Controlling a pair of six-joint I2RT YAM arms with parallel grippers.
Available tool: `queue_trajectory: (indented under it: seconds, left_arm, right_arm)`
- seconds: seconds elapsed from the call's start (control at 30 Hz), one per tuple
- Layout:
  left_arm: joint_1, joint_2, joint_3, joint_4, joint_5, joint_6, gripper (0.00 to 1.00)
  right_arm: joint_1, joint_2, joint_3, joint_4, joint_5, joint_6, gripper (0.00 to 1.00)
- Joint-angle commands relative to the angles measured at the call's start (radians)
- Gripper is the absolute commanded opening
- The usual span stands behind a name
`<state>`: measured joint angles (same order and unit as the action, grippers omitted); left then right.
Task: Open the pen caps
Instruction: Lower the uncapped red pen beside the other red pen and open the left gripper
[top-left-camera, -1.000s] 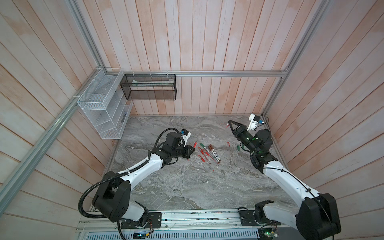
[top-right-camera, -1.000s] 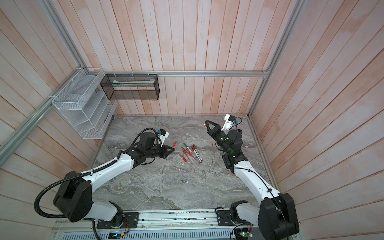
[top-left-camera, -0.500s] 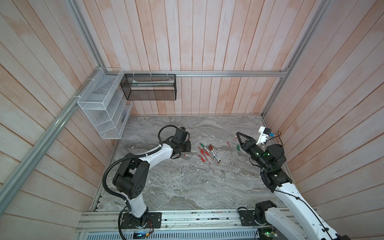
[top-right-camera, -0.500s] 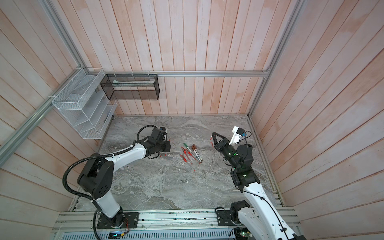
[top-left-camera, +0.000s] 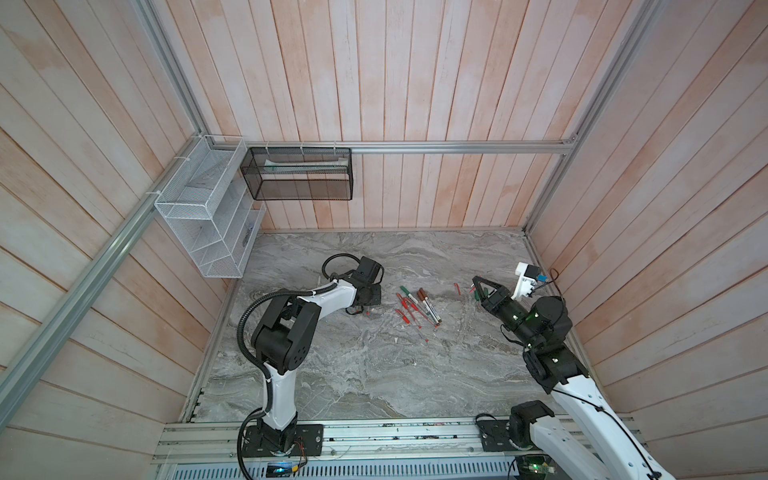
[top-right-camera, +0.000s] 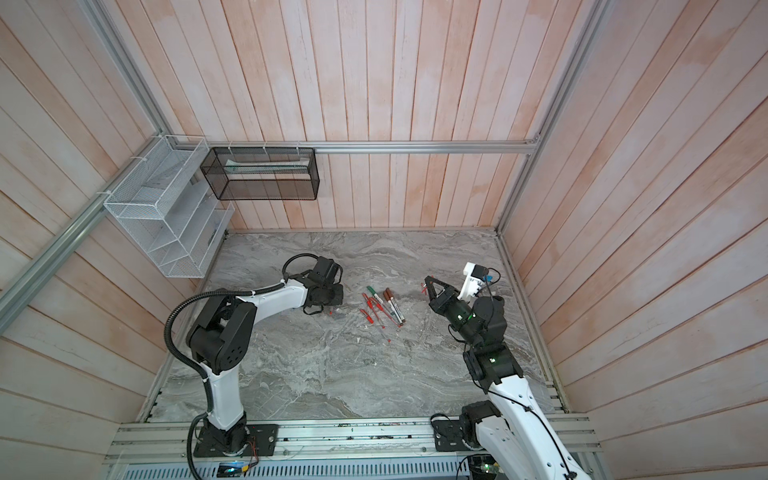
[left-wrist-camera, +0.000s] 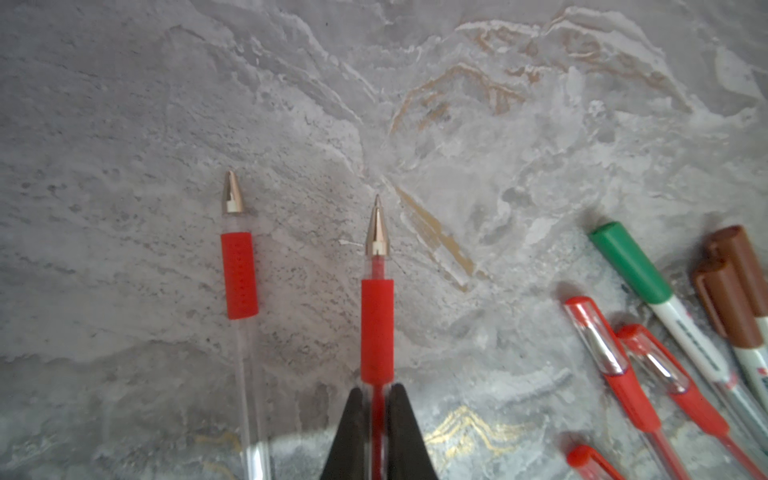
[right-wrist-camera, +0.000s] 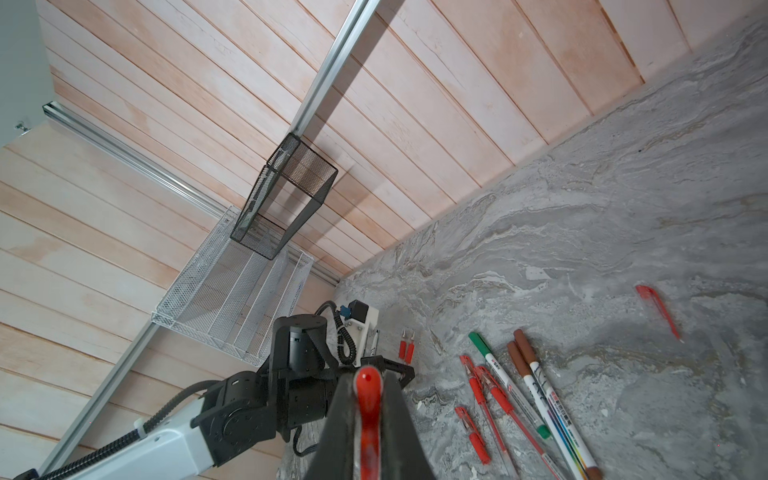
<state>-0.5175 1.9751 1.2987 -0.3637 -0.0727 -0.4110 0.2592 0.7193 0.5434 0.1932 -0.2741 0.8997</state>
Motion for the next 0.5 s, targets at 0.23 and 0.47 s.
queue_trajectory:
  seconds: [0.23, 0.47]
  left_arm:
    - [0.01, 0.06, 0.018, -0.032, -0.047, 0.002, 0.02]
    - [0.017, 0.071, 0.02, -0.045, -0.053, -0.007, 0.16]
  right_arm:
    - [-0.005, -0.012, -0.015, -0.005, -0.005, -0.02, 0.0]
    - [-0.008, -0.007, -0.007, -0.009, -0.005, -0.025, 0.0]
